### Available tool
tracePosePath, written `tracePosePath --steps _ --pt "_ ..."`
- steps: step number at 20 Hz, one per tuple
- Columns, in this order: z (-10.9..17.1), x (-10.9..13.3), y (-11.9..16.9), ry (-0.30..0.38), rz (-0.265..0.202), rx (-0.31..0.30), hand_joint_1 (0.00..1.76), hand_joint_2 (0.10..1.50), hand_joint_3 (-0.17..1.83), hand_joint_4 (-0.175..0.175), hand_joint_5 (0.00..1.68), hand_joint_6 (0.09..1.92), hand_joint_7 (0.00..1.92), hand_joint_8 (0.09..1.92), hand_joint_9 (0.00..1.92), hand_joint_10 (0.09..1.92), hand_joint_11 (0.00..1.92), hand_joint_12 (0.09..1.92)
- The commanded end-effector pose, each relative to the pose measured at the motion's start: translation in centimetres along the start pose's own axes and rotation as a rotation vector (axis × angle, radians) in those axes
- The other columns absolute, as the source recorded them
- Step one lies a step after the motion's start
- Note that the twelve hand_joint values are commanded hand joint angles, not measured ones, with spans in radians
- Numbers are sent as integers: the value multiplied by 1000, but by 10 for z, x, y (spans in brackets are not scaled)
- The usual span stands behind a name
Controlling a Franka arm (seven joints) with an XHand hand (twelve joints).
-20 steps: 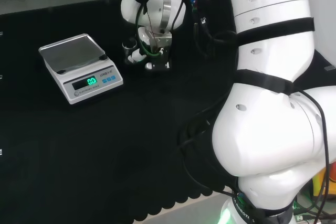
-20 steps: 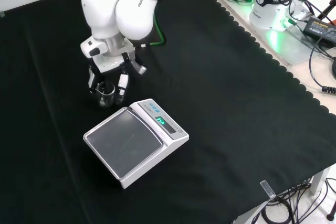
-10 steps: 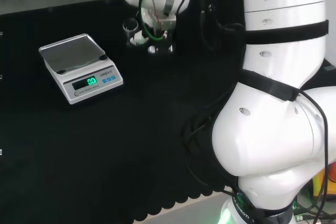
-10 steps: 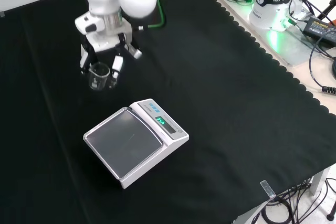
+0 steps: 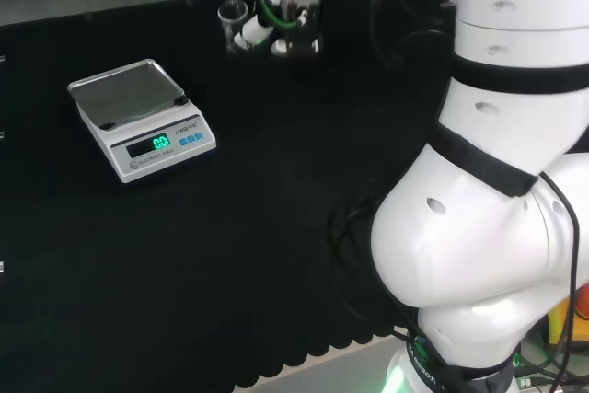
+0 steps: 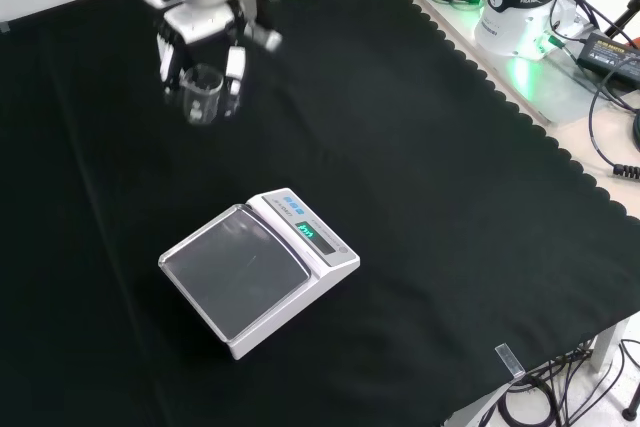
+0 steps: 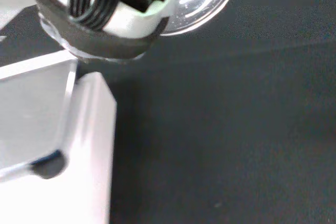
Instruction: Pick up the beaker.
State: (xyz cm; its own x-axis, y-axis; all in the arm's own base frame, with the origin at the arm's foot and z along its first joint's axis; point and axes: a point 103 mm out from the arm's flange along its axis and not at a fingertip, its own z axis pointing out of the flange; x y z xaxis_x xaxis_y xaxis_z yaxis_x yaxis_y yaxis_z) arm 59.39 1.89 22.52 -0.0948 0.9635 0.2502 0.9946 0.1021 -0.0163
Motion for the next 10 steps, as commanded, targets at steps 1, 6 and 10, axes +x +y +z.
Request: tracePosePath --steps 1,6,10 --pt "-87 63 -107 85 -3 47 1205 627 723 -175 1279 690 1666 515 1765 279 1368 885" --pt "-78 104 -142 75 120 -1 1205 623 730 -175 1280 691 1669 513 1768 278 1367 882" --pt "-78 130 -159 67 125 -15 1205 620 734 -175 1281 691 1670 512 1770 277 1366 881"
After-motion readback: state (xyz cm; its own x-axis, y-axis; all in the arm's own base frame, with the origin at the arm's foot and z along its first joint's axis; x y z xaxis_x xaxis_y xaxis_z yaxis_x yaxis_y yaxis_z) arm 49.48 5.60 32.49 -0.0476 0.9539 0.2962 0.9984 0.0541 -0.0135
